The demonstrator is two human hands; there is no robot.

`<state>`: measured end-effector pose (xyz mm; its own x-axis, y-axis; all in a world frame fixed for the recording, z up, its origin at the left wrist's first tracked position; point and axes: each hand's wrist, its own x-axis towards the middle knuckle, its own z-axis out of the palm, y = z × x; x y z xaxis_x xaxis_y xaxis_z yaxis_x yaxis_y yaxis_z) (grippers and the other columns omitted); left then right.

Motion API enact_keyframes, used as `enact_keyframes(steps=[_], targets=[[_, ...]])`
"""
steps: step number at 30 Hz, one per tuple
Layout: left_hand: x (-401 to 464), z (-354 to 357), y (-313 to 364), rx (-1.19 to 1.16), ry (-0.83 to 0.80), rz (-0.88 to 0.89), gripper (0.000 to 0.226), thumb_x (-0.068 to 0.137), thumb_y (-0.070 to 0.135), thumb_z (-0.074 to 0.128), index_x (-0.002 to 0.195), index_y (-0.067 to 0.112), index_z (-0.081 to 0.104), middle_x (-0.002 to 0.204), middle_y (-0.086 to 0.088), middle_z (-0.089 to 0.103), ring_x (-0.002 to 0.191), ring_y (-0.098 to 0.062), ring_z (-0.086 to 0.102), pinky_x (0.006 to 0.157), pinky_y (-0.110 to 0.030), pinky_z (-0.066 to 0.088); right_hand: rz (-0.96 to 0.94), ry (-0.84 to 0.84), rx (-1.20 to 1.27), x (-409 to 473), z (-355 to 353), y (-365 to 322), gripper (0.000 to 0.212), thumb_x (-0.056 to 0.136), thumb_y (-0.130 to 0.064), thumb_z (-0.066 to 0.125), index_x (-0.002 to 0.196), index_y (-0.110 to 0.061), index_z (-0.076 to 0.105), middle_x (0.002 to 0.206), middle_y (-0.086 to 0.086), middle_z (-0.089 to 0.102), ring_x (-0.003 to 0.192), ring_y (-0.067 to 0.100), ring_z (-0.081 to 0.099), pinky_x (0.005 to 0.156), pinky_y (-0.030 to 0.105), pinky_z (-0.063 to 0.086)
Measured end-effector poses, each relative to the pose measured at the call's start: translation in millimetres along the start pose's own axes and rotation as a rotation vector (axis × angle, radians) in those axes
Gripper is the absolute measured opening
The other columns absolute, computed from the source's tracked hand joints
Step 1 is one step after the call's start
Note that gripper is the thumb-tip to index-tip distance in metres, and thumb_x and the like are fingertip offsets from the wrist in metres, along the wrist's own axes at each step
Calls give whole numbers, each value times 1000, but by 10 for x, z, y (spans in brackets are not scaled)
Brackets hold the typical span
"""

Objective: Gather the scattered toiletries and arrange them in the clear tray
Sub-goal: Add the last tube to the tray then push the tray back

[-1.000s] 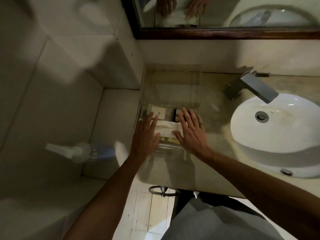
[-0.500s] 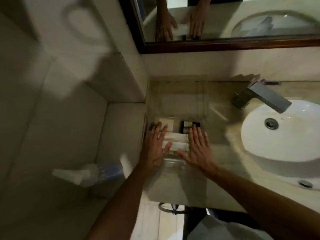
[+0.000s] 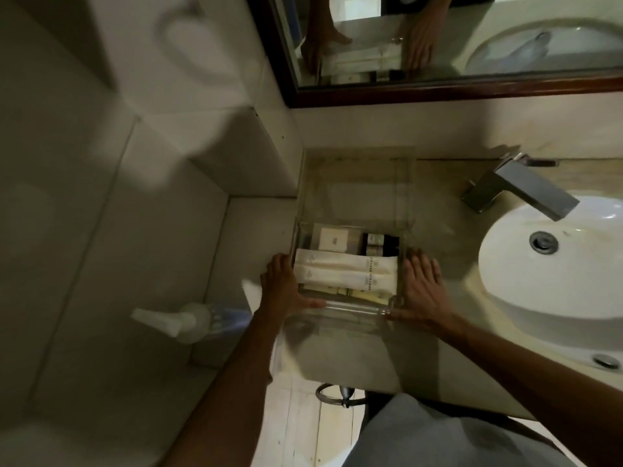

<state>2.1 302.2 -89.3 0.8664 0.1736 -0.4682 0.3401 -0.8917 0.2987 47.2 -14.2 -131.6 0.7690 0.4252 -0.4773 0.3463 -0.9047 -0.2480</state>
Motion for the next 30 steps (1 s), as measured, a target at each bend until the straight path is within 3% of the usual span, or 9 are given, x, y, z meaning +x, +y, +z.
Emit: enact_keyframes(steps=[8,14,21,25,30], targets=[[10,24,12,143,24,41,129,39,73,82,138,9,30,137,-12,35,122,-30,39,101,-44,35,-43,26,54,98,-50,32,139,60,-95,46,153,-7,-10,163,18,-4,146,27,-17,116,51,-11],[54,-48,-1,409,29,90,126,40,78,77,136,7,35,129,-11,44,115,-27,45,97,-41,39,-20,-8,6,127,-86,57,139,58,-100,31,152,-7,-12,162,18,-9,146,30,-21,117,53,-13],[31,-17,18,303,56,98,119,47,65,84,136,5,34,131,-15,41,117,-30,43,98,-41,37,-77,-31,49,140,-72,129,141,55,-102,22,152,-6,-12,162,19,-5,148,30,-15,115,54,-15],[16,3,48,237,55,101,115,52,63,84,137,5,32,131,-15,40,116,-29,43,98,-40,37,-109,-5,93,168,-134,166,142,55,-100,34,153,-6,-9,162,19,1,149,31,-9,115,54,-14],[137,-97,99,232,58,94,121,46,62,87,137,5,31,131,-15,39,118,-31,42,100,-44,36,-110,41,133,260,-239,190,143,53,-96,41,153,-6,-9,163,16,-5,148,28,-17,115,55,-13]])
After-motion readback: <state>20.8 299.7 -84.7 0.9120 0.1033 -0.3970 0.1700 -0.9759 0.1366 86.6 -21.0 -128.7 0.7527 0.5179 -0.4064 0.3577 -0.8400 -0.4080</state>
